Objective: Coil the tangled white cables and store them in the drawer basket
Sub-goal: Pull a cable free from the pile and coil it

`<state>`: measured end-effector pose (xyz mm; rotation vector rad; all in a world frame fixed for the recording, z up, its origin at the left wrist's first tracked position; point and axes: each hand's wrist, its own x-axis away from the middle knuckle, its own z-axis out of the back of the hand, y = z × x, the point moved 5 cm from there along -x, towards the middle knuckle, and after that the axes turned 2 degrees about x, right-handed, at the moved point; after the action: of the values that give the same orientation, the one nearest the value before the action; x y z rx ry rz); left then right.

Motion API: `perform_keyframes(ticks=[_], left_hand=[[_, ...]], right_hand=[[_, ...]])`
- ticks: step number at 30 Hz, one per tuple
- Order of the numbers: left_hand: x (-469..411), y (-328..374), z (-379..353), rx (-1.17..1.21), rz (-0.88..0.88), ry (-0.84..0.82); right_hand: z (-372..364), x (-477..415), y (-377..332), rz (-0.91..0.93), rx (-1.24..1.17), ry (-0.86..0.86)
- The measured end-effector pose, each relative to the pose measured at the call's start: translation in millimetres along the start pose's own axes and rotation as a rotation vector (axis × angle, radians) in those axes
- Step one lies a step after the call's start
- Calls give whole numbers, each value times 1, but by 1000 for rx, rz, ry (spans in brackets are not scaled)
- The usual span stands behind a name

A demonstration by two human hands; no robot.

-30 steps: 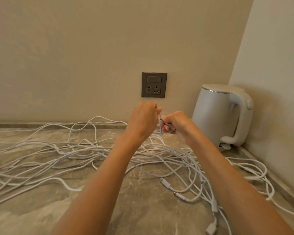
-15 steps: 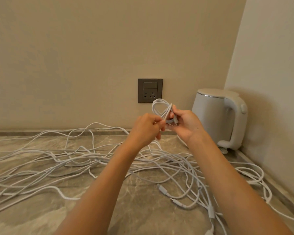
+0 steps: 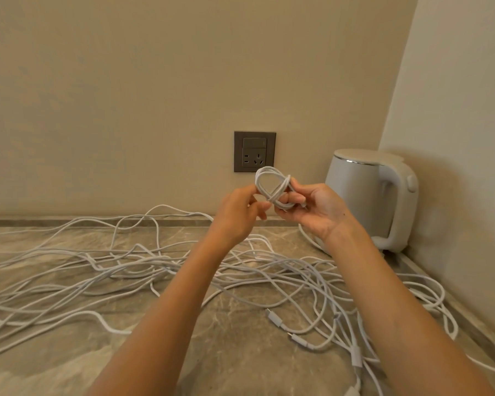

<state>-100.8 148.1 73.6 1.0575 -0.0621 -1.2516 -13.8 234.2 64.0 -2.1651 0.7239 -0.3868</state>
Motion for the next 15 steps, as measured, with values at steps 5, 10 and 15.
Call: perform_keyframes(ticks=[5,10,15], left_hand=[[2,13,4,-79,-212,94],[5,22,11,-89,-353,146],[6,25,9,-154,-421,160]], right_hand=[[1,4,0,-87,-160,-42],[1,0,9,-166,-246,-76],[3,-4,18,-197,-165,-115]])
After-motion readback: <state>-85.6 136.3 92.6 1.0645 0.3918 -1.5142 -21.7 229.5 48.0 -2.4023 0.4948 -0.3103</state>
